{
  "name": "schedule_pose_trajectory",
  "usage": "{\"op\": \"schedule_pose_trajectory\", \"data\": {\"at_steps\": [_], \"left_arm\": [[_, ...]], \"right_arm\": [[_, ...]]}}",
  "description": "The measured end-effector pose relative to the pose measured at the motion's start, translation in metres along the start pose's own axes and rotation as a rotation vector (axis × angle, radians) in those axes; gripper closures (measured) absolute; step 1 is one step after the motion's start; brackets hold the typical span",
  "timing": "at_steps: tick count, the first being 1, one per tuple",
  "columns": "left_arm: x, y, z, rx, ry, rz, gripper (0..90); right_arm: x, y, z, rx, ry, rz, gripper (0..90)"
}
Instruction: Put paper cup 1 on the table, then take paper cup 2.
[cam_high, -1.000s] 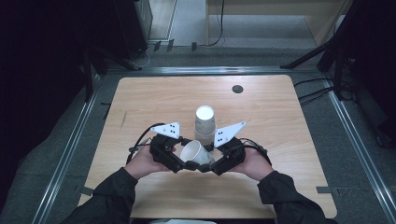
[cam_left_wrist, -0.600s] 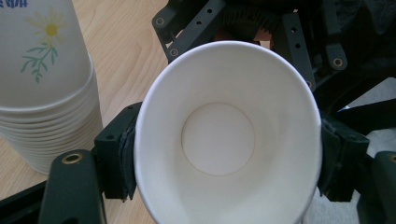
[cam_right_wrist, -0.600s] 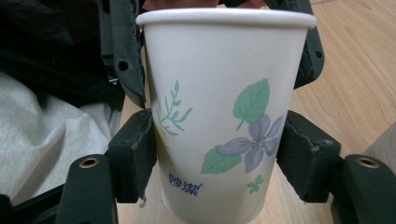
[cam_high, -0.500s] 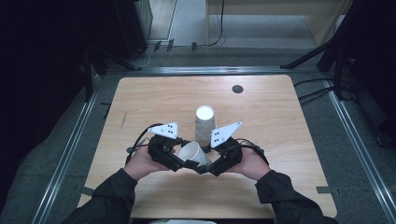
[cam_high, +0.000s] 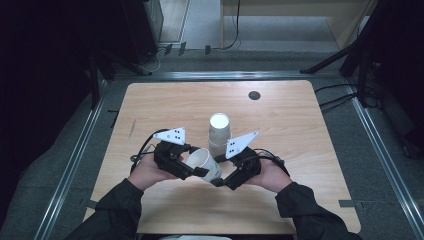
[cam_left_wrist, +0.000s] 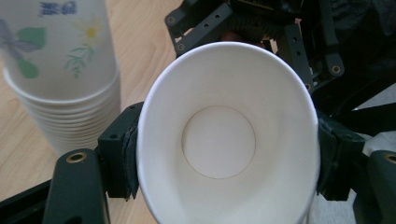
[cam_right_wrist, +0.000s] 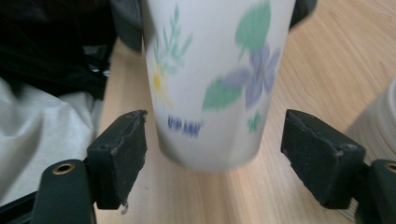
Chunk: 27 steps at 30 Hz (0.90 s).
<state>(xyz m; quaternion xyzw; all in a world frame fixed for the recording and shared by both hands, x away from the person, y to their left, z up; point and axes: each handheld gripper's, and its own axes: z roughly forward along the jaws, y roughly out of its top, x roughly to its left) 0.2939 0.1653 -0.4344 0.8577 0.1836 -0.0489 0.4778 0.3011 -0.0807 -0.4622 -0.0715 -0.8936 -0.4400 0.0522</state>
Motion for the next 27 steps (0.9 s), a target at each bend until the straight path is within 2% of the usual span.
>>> {"op": "schedule_pose_trajectory", "data": {"at_steps": [4, 8, 10, 13, 17, 20, 23, 27], "left_arm": [[0.005, -0.001, -0.007, 0.001, 0.034, -0.005, 25.4], [0.012, -0.004, -0.013, 0.008, 0.069, -0.030, 25.4], [0.016, -0.005, -0.016, 0.014, 0.091, -0.041, 25.5], [0.019, -0.007, -0.019, 0.022, 0.110, -0.053, 25.4], [0.023, -0.008, -0.021, 0.039, 0.131, -0.055, 25.4], [0.026, -0.010, -0.022, 0.049, 0.145, -0.062, 25.3], [0.030, -0.012, -0.025, 0.061, 0.171, -0.068, 25.3], [0.037, -0.016, -0.030, 0.072, 0.214, -0.087, 25.3]], "right_arm": [[-0.001, -0.006, 0.002, 0.012, -0.092, 0.004, 22.1], [-0.002, -0.011, 0.001, 0.026, -0.125, 0.025, 22.2], [-0.004, -0.013, 0.001, 0.030, -0.153, 0.047, 25.1], [-0.006, -0.013, -0.001, 0.016, -0.155, 0.077, 26.6], [-0.009, -0.014, -0.005, -0.015, -0.190, 0.052, 26.5], [-0.011, -0.015, -0.006, -0.010, -0.208, 0.057, 26.4], [-0.014, -0.017, -0.007, 0.003, -0.233, 0.067, 26.4], [-0.014, -0.018, -0.008, 0.006, -0.244, 0.073, 26.4]]}}
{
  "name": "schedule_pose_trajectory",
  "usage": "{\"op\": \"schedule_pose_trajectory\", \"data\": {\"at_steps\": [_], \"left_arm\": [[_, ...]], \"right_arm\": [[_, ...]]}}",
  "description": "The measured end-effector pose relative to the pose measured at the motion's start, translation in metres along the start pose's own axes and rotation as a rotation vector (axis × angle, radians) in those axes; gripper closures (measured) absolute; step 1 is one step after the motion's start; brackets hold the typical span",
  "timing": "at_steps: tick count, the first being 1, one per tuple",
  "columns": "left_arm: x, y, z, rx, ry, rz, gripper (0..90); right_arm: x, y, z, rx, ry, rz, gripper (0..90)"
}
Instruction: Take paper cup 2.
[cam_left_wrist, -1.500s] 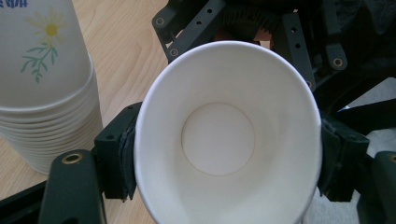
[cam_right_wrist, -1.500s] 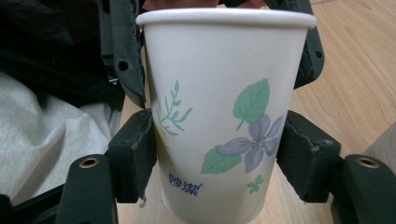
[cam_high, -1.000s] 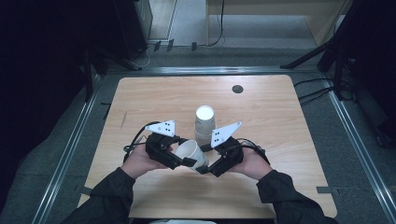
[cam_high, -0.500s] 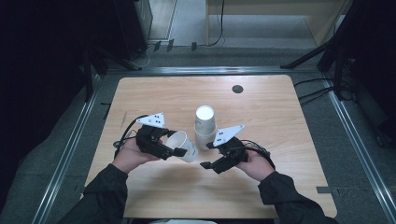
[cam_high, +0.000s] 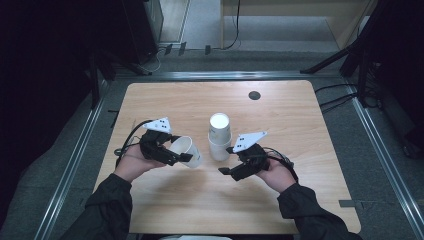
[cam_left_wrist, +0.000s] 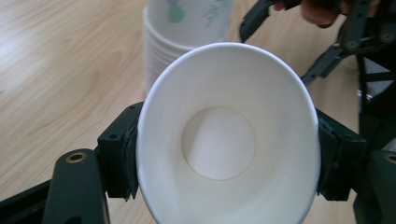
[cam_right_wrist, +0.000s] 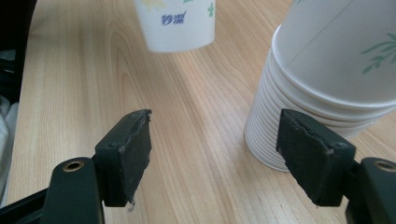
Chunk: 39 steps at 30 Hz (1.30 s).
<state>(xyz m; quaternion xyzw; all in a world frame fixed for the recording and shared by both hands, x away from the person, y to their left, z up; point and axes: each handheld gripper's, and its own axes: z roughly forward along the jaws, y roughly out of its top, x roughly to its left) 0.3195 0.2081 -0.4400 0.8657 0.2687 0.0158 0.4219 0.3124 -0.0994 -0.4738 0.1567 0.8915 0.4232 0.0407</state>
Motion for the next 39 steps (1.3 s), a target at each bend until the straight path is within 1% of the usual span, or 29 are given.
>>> {"op": "schedule_pose_trajectory", "data": {"at_steps": [2, 5, 8, 13, 16, 18, 20, 26, 28, 31, 37, 39], "left_arm": [[0.005, -0.002, -0.002, 0.001, 0.020, -0.019, 25.3], [0.012, -0.005, -0.005, 0.003, 0.051, -0.034, 25.3], [0.018, -0.008, -0.007, 0.010, 0.072, -0.048, 25.2], [0.030, -0.015, -0.009, 0.028, 0.117, -0.062, 25.1], [0.039, -0.019, -0.013, 0.028, 0.141, -0.094, 25.1], [0.043, -0.021, -0.016, 0.020, 0.163, -0.104, 25.1], [0.047, -0.024, -0.019, 0.024, 0.192, -0.106, 24.7], [0.061, -0.032, -0.026, 0.021, 0.246, -0.162, 24.6], [0.065, -0.034, -0.028, 0.026, 0.275, -0.176, 24.4], [0.070, -0.037, -0.029, 0.037, 0.307, -0.191, 24.2], [0.080, -0.043, -0.030, 0.058, 0.344, -0.216, 23.8], [0.084, -0.046, -0.032, 0.068, 0.364, -0.234, 23.6]], "right_arm": [[0.000, 0.000, 0.000, 0.003, -0.002, 0.001, 26.4], [-0.001, -0.001, 0.000, 0.006, -0.004, 0.003, 26.3], [-0.001, -0.002, 0.000, 0.017, -0.007, 0.007, 26.3], [0.001, -0.002, 0.002, 0.025, 0.002, 0.005, 24.9], [0.002, -0.002, 0.004, 0.036, 0.003, -0.005, 24.9], [0.002, -0.002, 0.005, 0.041, 0.005, -0.014, 24.7], [0.002, -0.002, 0.005, 0.045, 0.009, -0.010, 24.7], [0.001, -0.003, 0.005, 0.051, 0.004, -0.005, 24.7], [0.001, -0.003, 0.005, 0.053, 0.003, -0.005, 24.7], [0.001, -0.003, 0.005, 0.057, 0.008, -0.005, 24.7], [0.001, -0.004, 0.006, 0.060, 0.008, -0.010, 24.6], [0.001, -0.004, 0.006, 0.061, 0.008, -0.008, 24.6]]}}
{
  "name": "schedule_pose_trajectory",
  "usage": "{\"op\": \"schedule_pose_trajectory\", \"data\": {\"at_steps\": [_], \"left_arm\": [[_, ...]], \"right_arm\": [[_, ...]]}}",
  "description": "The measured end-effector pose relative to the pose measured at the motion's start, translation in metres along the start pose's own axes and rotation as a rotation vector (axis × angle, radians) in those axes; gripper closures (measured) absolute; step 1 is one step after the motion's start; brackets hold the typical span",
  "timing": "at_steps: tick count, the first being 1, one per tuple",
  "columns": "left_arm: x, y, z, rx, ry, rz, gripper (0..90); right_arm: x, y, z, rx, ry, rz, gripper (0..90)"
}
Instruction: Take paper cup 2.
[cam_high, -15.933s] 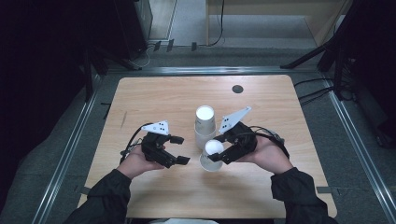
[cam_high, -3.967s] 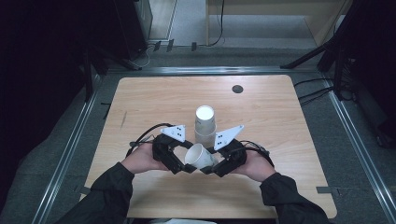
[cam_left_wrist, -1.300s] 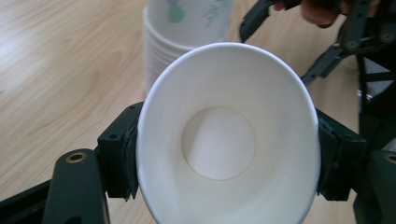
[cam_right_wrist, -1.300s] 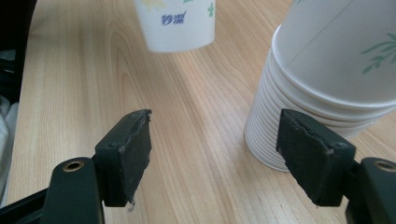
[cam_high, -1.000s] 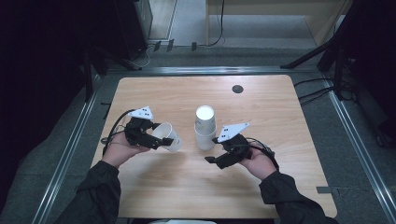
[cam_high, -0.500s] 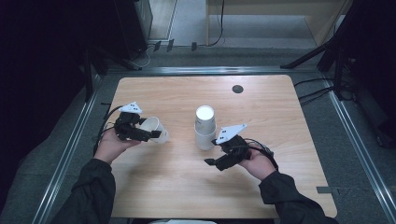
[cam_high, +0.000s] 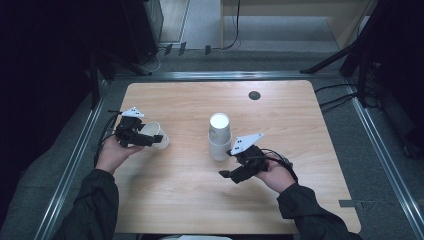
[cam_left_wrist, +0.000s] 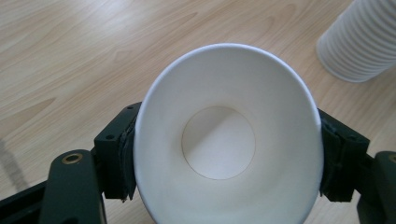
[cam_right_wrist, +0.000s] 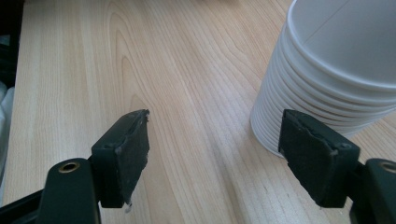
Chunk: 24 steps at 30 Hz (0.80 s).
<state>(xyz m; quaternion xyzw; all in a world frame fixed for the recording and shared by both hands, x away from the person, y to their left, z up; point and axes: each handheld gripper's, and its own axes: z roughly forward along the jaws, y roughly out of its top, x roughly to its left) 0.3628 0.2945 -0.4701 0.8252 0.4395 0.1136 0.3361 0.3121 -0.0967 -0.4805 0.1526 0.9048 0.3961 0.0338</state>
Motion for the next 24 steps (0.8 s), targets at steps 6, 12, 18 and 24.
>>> {"op": "schedule_pose_trajectory", "data": {"at_steps": [6, 12, 18, 24], "left_arm": [[0.015, -0.006, -0.002, 0.020, 0.072, -0.048, 23.2], [0.025, -0.011, -0.001, 0.048, 0.092, -0.076, 22.5], [0.027, -0.013, 0.002, 0.062, 0.115, -0.087, 21.7], [0.025, -0.012, 0.006, 0.090, 0.128, -0.073, 20.8]], "right_arm": [[0.000, 0.000, 0.001, 0.005, 0.002, -0.001, 24.6], [0.001, 0.000, 0.002, 0.006, 0.002, -0.006, 24.6], [0.001, 0.000, 0.002, 0.009, 0.004, -0.004, 24.6], [0.001, 0.000, 0.002, 0.011, 0.002, -0.005, 24.6]]}}
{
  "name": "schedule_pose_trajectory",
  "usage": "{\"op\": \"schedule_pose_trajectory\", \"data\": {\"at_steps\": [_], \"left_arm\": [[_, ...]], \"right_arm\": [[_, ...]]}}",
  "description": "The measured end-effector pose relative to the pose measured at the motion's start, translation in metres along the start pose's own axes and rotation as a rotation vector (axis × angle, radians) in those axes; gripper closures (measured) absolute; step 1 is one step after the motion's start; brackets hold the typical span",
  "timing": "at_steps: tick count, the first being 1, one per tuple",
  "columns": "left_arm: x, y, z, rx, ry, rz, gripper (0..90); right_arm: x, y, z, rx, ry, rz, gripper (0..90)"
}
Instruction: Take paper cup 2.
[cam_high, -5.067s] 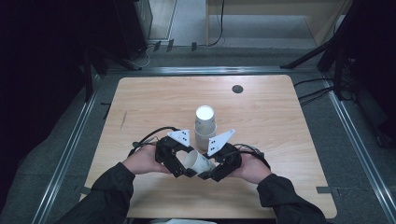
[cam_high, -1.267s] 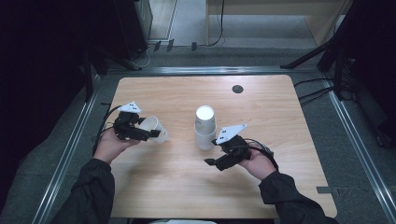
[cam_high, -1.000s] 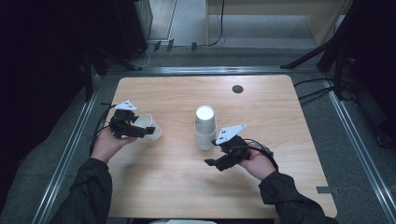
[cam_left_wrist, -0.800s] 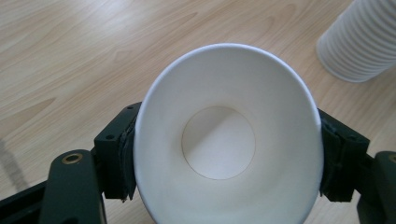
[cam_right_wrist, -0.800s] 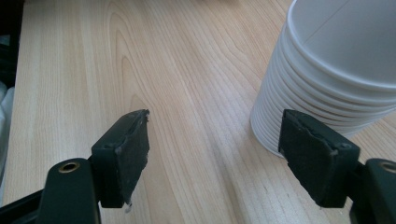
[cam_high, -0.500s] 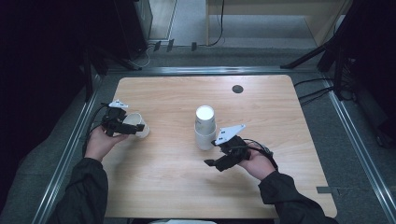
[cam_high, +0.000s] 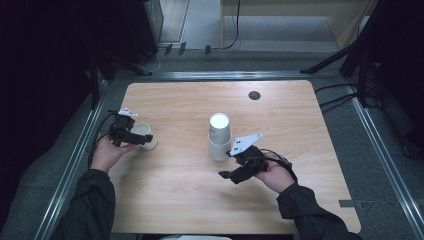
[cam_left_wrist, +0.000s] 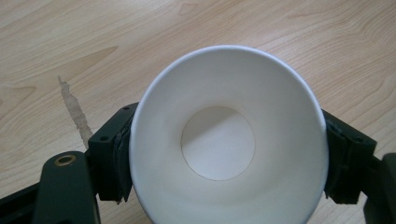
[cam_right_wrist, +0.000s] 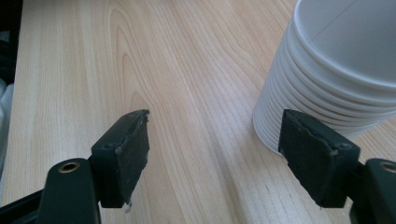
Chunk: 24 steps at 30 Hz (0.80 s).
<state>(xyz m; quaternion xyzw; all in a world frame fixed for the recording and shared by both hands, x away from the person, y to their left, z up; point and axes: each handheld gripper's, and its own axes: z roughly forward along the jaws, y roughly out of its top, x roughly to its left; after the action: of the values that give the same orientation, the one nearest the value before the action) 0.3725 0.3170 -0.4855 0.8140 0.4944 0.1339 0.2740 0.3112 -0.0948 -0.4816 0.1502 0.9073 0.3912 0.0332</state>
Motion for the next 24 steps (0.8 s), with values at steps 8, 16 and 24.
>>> {"op": "schedule_pose_trajectory", "data": {"at_steps": [8, 16, 24], "left_arm": [[-0.0007, 0.0001, 0.0017, 0.005, -0.001, -0.001, 19.0], [-0.0018, -0.0005, 0.0056, 0.020, -0.016, 0.005, 15.8], [-0.0002, 0.0005, 0.0023, -0.007, -0.055, -0.027, 10.2]], "right_arm": [[0.0001, 0.0001, 0.0001, 0.001, 0.000, -0.005, 24.6], [0.0004, 0.0003, 0.0000, 0.001, 0.003, -0.003, 24.6], [0.0004, 0.0003, 0.0004, 0.001, 0.005, -0.005, 24.6]]}}
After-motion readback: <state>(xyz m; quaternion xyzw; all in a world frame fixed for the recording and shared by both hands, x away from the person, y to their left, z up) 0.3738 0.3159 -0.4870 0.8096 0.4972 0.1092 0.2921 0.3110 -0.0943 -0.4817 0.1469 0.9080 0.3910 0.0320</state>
